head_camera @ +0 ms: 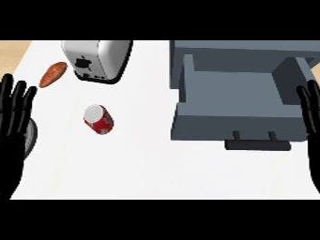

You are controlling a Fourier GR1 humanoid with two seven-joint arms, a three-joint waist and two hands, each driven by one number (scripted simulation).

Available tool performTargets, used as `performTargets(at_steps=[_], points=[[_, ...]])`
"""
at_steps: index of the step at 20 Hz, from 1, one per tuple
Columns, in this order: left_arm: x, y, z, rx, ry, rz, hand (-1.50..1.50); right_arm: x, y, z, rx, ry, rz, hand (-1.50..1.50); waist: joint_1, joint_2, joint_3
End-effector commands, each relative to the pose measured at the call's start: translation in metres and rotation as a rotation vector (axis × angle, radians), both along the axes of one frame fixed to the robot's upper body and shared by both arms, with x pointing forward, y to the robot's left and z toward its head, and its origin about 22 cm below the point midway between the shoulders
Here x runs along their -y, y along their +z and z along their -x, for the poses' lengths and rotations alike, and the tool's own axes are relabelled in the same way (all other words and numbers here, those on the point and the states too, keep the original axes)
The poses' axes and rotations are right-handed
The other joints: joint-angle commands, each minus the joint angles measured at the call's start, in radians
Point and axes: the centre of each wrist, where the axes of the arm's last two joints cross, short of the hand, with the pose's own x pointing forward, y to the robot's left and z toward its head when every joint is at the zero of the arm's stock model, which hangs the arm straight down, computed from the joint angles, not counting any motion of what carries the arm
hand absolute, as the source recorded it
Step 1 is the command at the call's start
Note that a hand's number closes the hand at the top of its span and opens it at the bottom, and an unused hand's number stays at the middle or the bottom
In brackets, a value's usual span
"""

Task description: Pick up the can, place it into the drawer and close the drawer

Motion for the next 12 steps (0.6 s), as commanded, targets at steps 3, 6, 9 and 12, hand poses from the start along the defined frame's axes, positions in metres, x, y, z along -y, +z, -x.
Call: performTargets(at_steps=[3, 6, 9, 12], points=[[-0.001, 0.002, -0.031, 0.006, -0.254, 0.021, -1.50, -0.020, 0.000, -0.005, -0.002, 0.071, 0.039, -1.50, -0.016, -0.006, 0.037], [-0.011, 0.001, -0.042, 0.027, -0.521, 0.006, -1.50, -0.018, 0.005, -0.006, 0.000, 0.085, 0.021, -1.50, -0.028, -0.001, 0.034], [-0.045, -0.021, -0.039, -0.320, -0.391, -0.118, -1.50, 0.021, -0.023, -0.002, -0.264, -0.171, -0.037, -1.50, -0.024, -0.002, 0.038], [-0.068, -0.002, -0.055, -0.327, -0.399, -0.113, -1.50, 0.023, -0.011, 0.014, -0.281, -0.195, -0.043, -1.50, -0.018, -0.009, 0.038]])
